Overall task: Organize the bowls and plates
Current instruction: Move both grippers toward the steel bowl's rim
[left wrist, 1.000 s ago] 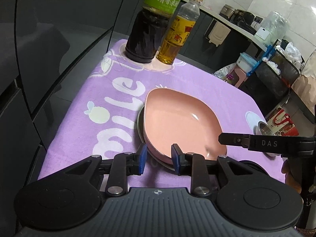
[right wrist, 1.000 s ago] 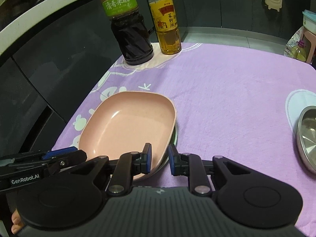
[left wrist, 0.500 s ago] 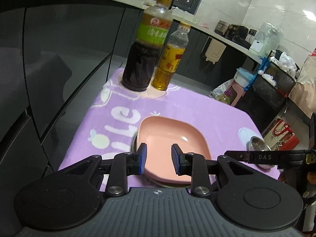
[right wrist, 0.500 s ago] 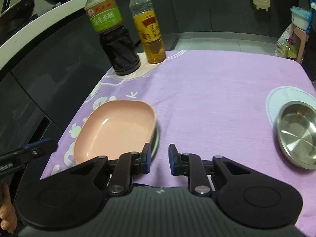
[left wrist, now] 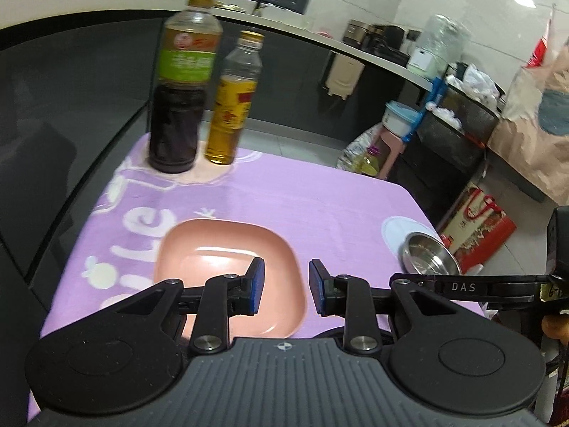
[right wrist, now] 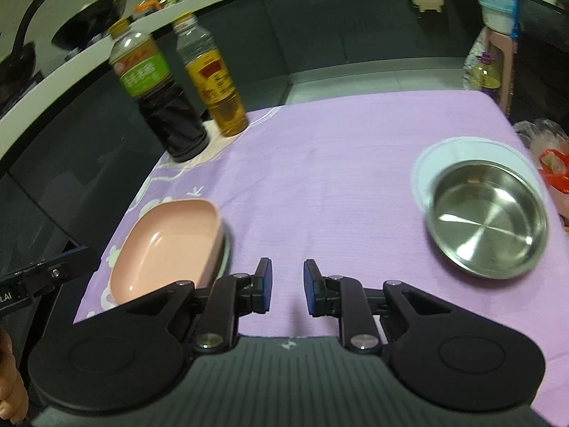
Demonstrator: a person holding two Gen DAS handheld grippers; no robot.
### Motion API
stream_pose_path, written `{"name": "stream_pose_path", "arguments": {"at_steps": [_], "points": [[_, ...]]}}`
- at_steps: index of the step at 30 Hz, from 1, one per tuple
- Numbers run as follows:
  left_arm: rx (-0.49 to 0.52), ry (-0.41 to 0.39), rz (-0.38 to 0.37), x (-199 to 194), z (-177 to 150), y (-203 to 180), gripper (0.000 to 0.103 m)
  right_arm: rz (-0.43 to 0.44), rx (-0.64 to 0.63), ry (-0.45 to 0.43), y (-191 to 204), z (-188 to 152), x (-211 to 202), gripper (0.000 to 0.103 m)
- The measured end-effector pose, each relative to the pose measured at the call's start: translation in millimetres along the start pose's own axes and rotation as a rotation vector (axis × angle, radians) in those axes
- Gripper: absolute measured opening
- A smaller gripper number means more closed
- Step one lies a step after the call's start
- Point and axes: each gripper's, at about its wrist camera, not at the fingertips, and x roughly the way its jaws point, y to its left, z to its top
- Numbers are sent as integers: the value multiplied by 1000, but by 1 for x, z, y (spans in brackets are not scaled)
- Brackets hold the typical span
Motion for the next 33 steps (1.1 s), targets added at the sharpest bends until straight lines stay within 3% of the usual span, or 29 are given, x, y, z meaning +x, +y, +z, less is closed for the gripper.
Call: {"name": "stream_pose_path", "arguments": {"at_steps": [17, 19, 25, 33], "points": [[163, 121, -57, 53, 16, -71, 26, -147, 138, -211, -63, -10, -45, 29], [175, 137, -63, 60, 18, -78, 26, -176, 162, -246, -70, -11, -49, 34], [200, 173, -102, 82, 25, -98, 26, -283, 250, -349, -92, -11, -53, 35], [206, 249, -145, 122, 27, -123, 26, -321, 336, -337, -116, -15, -45, 35]]}}
